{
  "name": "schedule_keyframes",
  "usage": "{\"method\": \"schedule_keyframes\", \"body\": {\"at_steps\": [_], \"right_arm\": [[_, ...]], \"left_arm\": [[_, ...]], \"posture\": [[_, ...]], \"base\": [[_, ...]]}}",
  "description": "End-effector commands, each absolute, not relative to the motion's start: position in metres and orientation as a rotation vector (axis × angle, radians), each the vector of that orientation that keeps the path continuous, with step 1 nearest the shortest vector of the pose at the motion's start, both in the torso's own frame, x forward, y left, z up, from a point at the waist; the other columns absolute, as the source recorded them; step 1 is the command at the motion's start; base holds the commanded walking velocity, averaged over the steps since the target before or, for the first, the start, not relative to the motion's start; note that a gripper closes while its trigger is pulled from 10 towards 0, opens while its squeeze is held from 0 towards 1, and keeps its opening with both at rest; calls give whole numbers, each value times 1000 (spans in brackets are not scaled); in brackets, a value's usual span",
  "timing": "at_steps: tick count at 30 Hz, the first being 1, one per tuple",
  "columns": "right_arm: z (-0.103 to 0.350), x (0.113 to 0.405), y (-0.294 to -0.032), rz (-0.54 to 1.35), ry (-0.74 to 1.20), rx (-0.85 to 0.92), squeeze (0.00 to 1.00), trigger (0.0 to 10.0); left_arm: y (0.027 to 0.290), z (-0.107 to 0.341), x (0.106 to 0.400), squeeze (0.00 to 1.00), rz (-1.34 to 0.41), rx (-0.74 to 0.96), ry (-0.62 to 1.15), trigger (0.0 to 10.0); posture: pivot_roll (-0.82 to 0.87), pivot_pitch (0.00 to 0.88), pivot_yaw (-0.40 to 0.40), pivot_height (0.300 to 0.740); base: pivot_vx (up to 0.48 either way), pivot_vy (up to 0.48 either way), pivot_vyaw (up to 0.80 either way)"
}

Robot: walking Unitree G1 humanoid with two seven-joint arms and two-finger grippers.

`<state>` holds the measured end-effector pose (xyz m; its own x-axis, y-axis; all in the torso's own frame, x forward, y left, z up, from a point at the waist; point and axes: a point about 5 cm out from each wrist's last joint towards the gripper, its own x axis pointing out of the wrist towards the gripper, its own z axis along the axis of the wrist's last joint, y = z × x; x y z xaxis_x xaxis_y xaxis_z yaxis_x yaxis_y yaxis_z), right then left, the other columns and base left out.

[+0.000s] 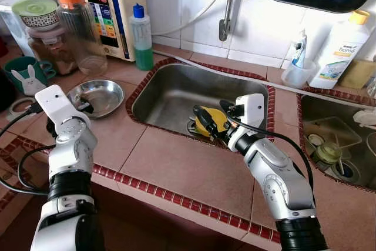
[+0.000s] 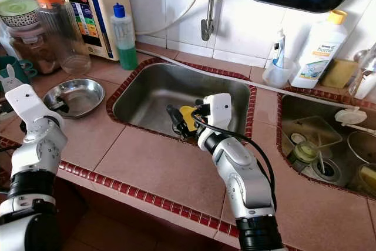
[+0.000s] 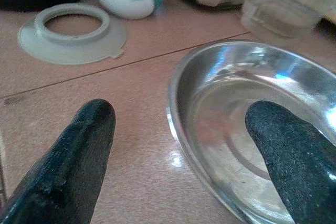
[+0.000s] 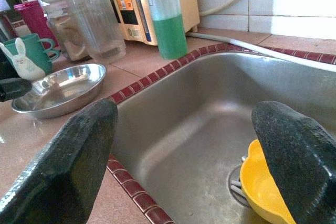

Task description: Kitchen organization

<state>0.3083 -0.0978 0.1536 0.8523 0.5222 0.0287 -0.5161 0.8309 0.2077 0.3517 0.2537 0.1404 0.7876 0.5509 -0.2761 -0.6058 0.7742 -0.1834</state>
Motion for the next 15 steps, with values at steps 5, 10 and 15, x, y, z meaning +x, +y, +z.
{"method": "schedule_keyframes", "body": {"at_steps": [5,10,15], "right_arm": [[159,308,-97,557,15,216,0,10000],[158,306,-94,602,33,212,0,10000],[157,304,-92,621,39,199,0,10000]], "left_arm": [[253,141,359,0,611,-315,271,10000],[250,142,364,0,571,-346,290,10000],[251,138,365,0,565,-390,333,0]], "posture": [[68,0,-7,740],[68,0,-7,740],[66,0,-4,740]], "base": [[0,0,0],[0,0,0],[0,0,0]]}}
